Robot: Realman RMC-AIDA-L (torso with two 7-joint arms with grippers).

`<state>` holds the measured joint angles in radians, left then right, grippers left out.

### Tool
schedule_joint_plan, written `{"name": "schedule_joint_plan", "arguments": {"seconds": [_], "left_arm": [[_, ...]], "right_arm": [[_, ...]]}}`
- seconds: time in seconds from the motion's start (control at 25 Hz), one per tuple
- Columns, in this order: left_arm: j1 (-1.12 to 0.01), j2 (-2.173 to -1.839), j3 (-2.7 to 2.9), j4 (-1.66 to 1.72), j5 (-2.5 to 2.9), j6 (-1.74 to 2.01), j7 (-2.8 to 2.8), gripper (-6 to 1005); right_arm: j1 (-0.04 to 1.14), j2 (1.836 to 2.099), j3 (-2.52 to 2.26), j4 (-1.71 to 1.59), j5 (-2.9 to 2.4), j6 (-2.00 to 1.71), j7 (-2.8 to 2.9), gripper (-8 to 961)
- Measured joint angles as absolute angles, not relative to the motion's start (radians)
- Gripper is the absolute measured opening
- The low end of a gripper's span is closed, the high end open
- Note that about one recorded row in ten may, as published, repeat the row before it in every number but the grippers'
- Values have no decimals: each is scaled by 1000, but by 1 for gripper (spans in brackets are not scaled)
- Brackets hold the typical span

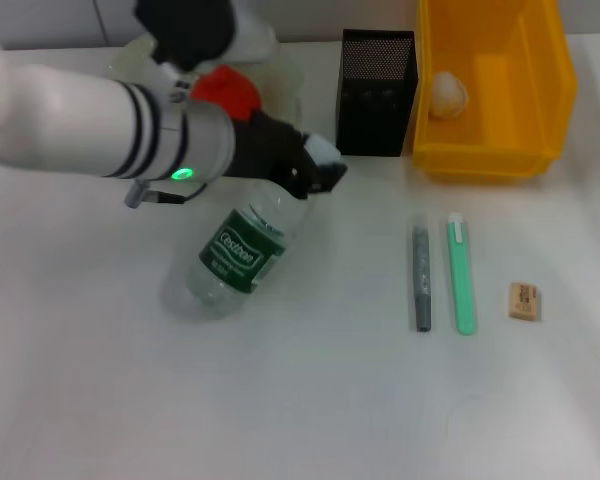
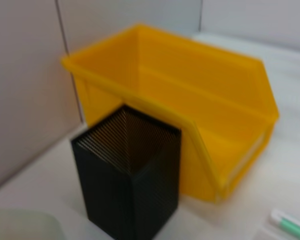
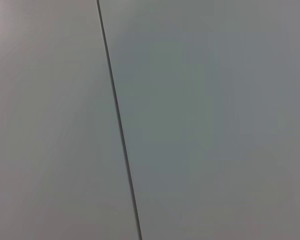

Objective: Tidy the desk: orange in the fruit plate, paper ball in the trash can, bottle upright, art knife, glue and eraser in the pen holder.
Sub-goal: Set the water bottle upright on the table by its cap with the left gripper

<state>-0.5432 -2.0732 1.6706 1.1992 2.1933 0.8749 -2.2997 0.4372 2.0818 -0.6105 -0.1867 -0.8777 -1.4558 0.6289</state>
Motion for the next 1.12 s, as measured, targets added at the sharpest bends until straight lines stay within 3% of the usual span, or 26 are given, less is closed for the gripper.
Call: {"name": "schedule_joint_plan", "arguments": {"seconds": [0.16, 0.48, 1.12], "left_arm": [[-405, -2072, 1636, 1264, 2028, 817, -2113, 461], [-236, -2073, 1613, 1278, 1660, 767, -1712, 454], [-172, -2071, 1602, 1169, 1344, 777, -1347, 454]], "right_arm": [[439, 2082, -611, -188, -879, -1456, 629, 617], [435, 2081, -611, -189, -879, -1456, 629, 618], [432, 2082, -623, -186, -882, -1466, 636, 618]]}}
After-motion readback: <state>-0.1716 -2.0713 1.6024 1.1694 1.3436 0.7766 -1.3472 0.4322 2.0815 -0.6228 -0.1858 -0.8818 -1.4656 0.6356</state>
